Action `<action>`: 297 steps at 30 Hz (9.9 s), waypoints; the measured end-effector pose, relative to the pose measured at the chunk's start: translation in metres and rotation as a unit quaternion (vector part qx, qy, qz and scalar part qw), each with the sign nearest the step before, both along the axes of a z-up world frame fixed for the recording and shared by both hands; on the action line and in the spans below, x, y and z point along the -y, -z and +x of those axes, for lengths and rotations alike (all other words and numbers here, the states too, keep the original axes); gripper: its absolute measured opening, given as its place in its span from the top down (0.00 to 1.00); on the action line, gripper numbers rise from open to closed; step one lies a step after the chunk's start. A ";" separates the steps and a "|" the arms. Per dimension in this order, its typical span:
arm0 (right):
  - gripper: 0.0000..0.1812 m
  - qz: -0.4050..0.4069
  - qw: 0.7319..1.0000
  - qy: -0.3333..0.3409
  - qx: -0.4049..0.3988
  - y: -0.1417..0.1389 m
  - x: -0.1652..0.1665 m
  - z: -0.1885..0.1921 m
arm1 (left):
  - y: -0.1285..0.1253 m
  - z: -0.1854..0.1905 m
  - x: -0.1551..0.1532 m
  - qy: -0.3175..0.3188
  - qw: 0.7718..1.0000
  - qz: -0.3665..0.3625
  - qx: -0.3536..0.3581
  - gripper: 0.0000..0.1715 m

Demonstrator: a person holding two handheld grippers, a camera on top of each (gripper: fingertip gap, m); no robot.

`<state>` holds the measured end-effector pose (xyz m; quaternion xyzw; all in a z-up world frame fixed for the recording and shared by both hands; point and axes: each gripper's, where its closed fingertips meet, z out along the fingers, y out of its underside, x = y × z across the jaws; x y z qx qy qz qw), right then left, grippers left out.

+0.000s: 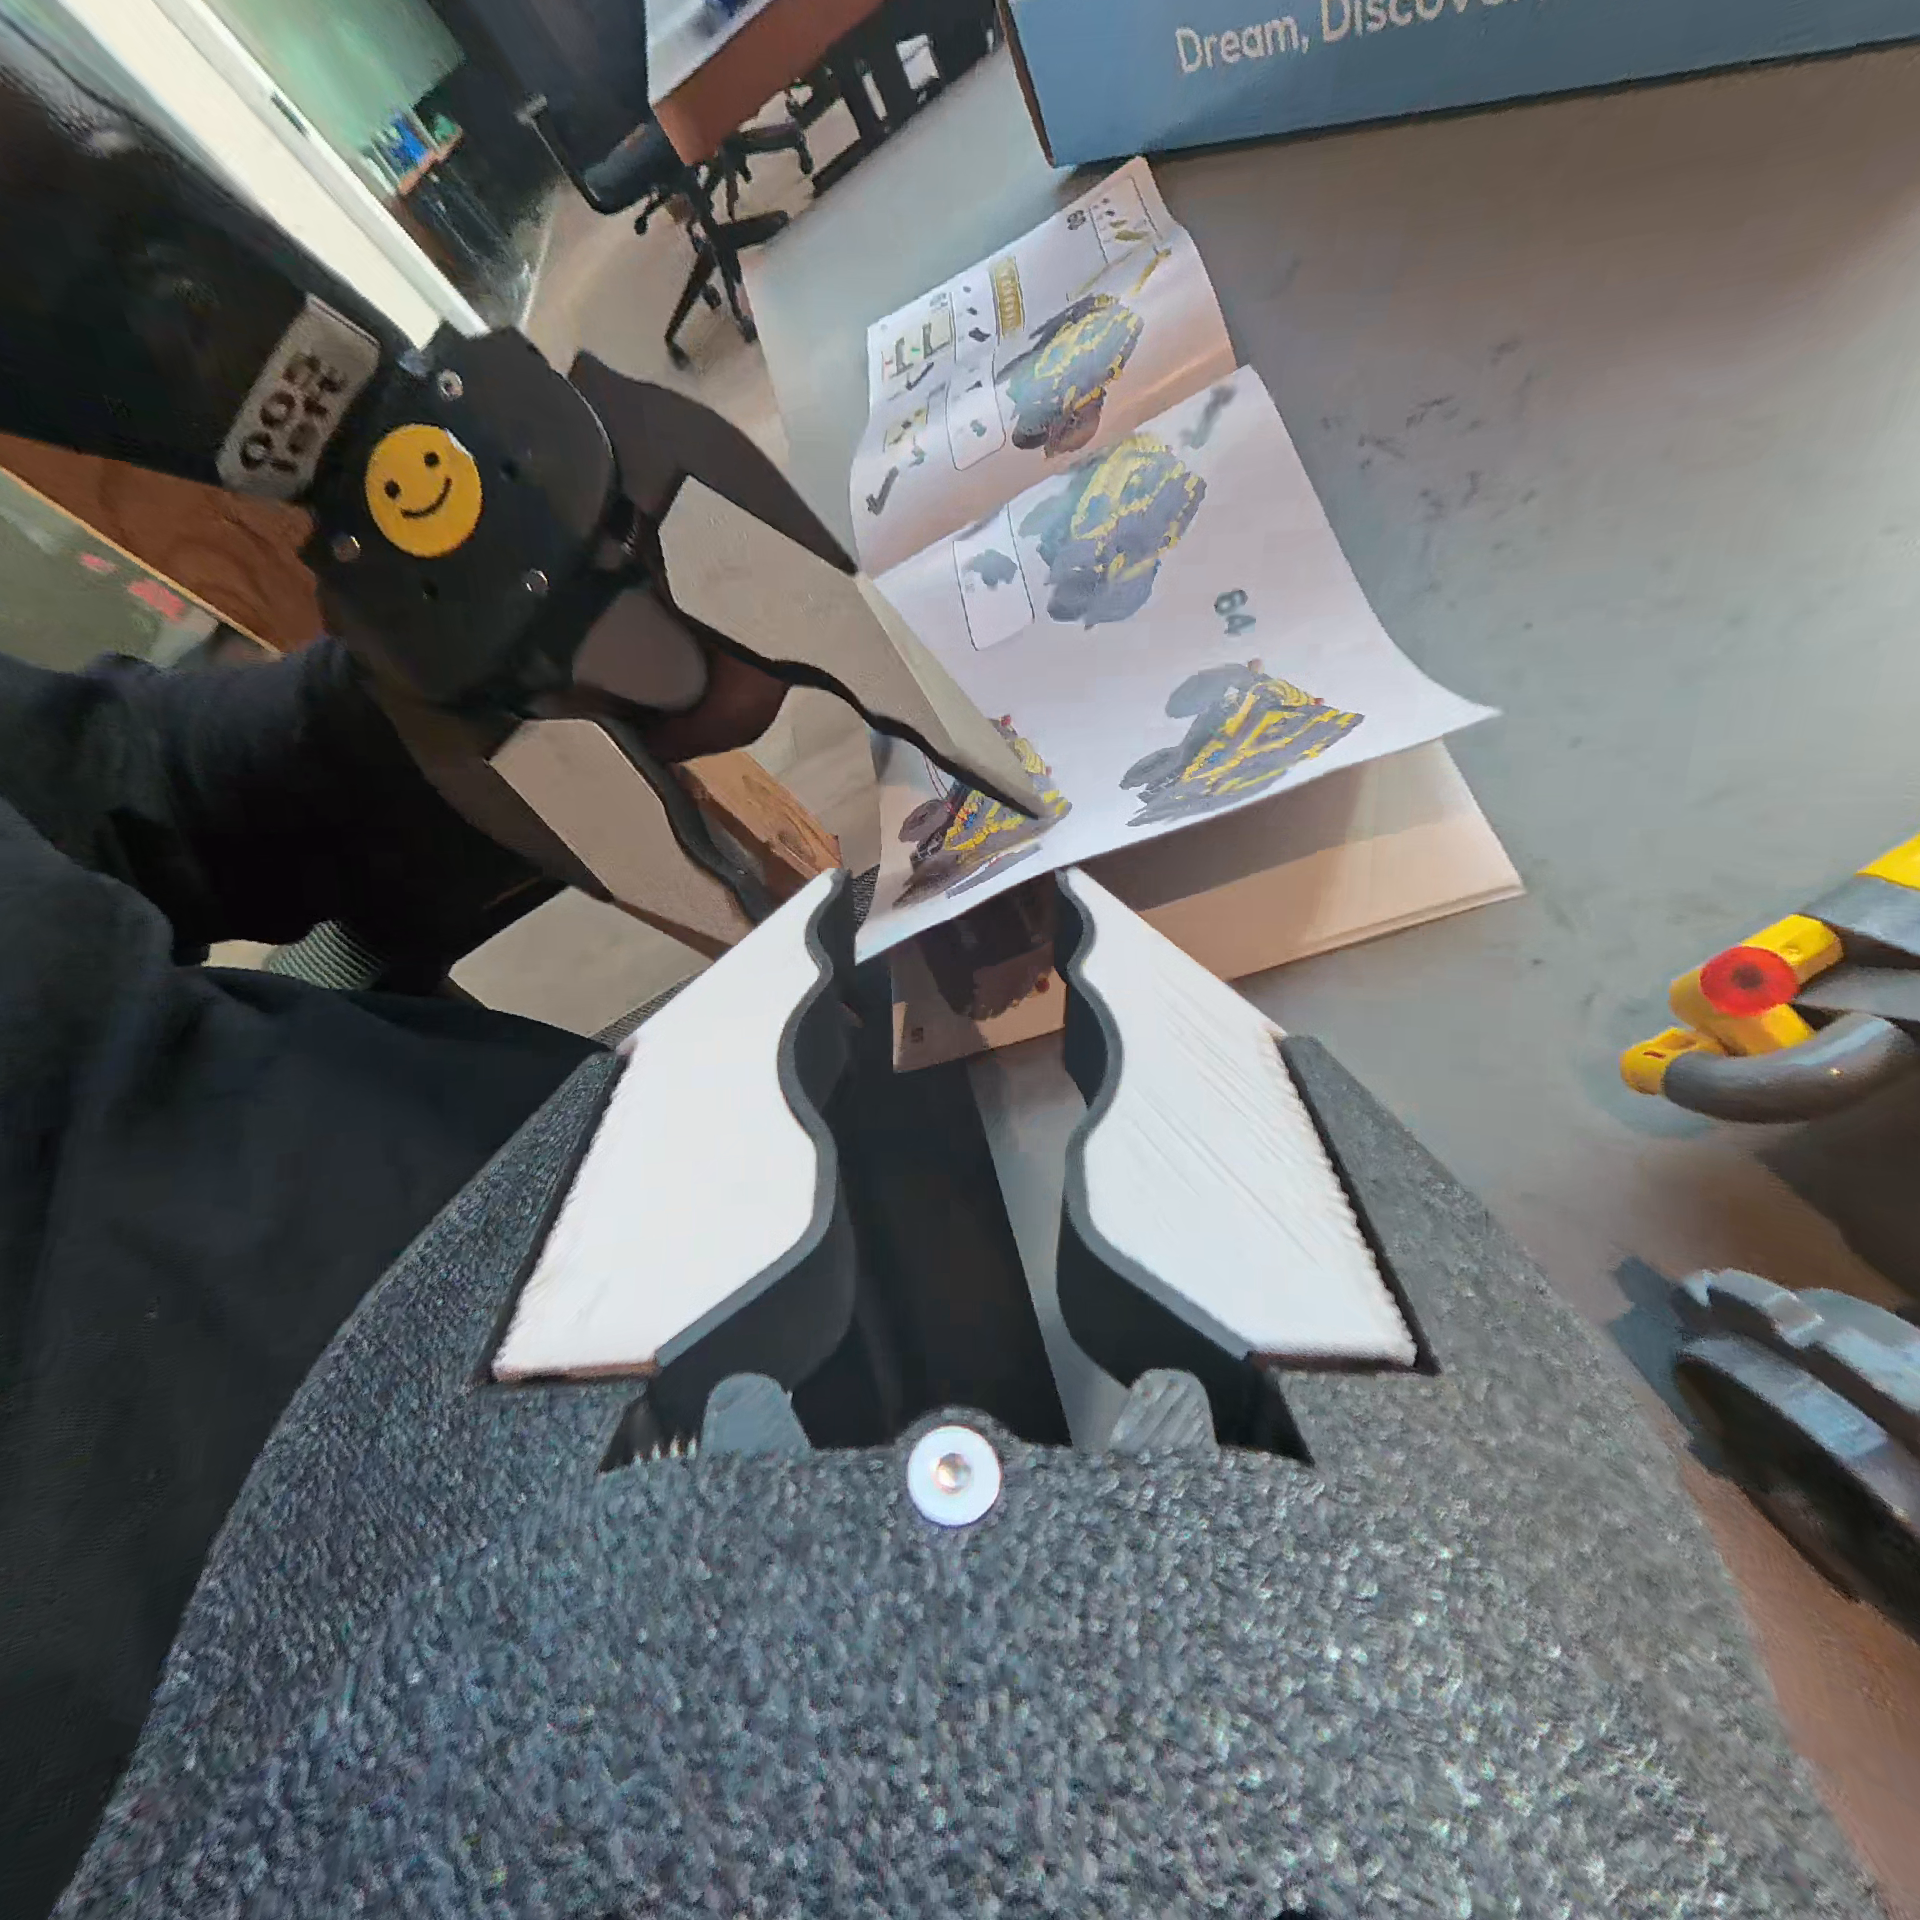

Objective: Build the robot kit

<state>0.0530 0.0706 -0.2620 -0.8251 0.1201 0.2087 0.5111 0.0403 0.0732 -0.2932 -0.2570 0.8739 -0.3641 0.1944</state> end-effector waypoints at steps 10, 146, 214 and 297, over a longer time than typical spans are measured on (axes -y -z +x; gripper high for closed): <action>0.84 0.025 0.999 -0.002 -0.042 -0.005 -0.008 -0.003 | -0.023 0.004 0.008 -0.029 0.994 -0.104 0.012 0.85; 1.00 0.008 0.997 0.018 -0.075 0.014 -0.019 -0.032 | -0.020 -0.028 0.003 -0.001 0.944 -0.284 -0.167 0.84; 0.97 0.008 0.997 0.029 -0.076 0.019 -0.008 -0.023 | -0.008 -0.007 -0.023 -0.042 0.998 0.010 0.041 0.87; 0.78 0.065 0.992 0.097 -0.056 -0.012 -0.015 -0.004 | -0.048 0.012 -0.022 -0.080 0.902 0.209 0.368 1.00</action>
